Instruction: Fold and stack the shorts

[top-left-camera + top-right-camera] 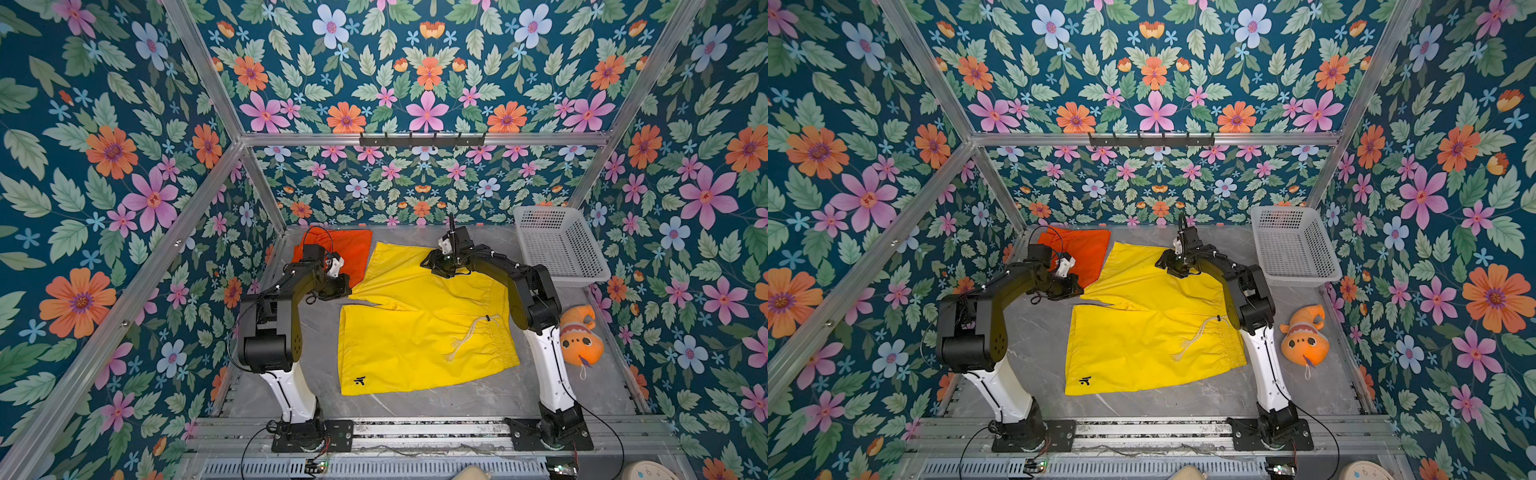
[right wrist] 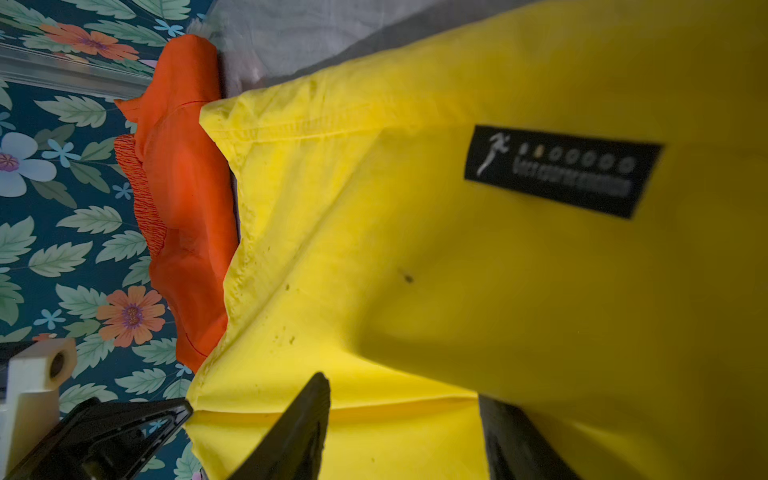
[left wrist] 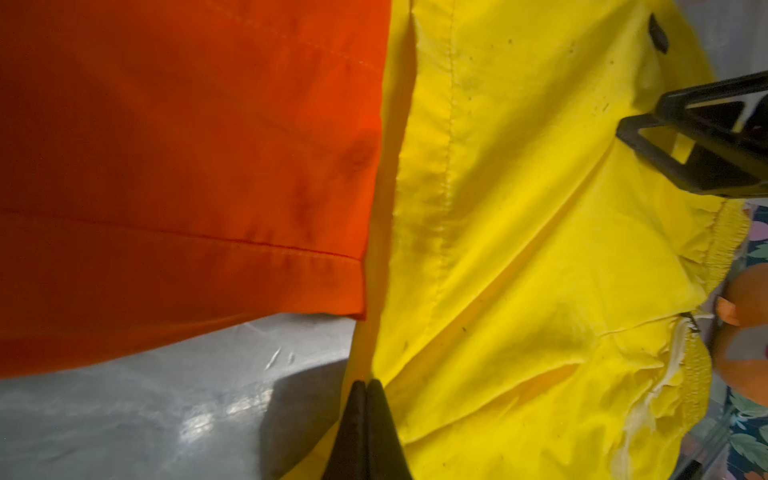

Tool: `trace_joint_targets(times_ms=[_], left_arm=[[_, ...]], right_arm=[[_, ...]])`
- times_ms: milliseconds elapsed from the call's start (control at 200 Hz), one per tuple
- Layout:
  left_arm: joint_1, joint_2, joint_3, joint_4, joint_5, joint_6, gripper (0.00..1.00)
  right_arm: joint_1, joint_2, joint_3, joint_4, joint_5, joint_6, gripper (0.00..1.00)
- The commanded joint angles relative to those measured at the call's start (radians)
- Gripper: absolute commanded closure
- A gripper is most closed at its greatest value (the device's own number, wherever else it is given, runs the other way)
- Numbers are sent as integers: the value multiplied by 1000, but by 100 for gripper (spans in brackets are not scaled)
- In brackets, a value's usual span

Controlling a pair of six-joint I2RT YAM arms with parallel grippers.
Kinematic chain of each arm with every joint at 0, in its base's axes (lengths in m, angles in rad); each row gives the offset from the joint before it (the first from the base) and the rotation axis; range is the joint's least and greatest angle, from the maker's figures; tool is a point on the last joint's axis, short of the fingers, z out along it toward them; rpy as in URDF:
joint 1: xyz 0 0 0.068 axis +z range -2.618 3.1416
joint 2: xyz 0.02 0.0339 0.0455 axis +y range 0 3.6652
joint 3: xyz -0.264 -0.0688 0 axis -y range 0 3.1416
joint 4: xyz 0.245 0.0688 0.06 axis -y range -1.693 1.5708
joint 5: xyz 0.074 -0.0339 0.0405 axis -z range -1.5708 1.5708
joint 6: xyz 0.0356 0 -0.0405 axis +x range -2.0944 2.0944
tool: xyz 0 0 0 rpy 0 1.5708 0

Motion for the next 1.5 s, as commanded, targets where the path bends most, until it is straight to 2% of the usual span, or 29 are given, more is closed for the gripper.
trace_joint_targets(times_ms=[0, 125, 185, 350, 540, 745, 930, 1040, 1270, 1495], left_arm=[[7, 28, 16, -33, -89, 21, 90], [6, 19, 32, -8, -45, -11, 66], [4, -13, 32, 2, -44, -33, 62], [-39, -150, 17, 13, -30, -61, 64], [-211, -226, -29, 122, -3, -154, 68], [-388, -121, -14, 231, -41, -235, 69], [-483, 18, 44, 265, -51, -258, 68], [-518, 66, 47, 278, -37, -267, 68], [-505, 48, -85, 301, -113, -259, 68], [-368, -28, -226, 312, -191, -253, 68]], right_arm=[[4, 4, -29, -88, 54, -9, 41], [18, -35, -62, -25, 3, -18, 40], [23, -70, -74, -9, -7, -25, 40], [37, -188, -104, -10, -10, -53, 40], [56, -324, -233, 0, 5, -44, 41], [63, -458, -481, 78, -10, 1, 42], [63, -552, -666, 112, 29, 18, 42], [63, -559, -732, 130, 31, 36, 42], [48, -561, -856, 154, 85, 67, 42], [32, -574, -932, 150, 119, 74, 41]])
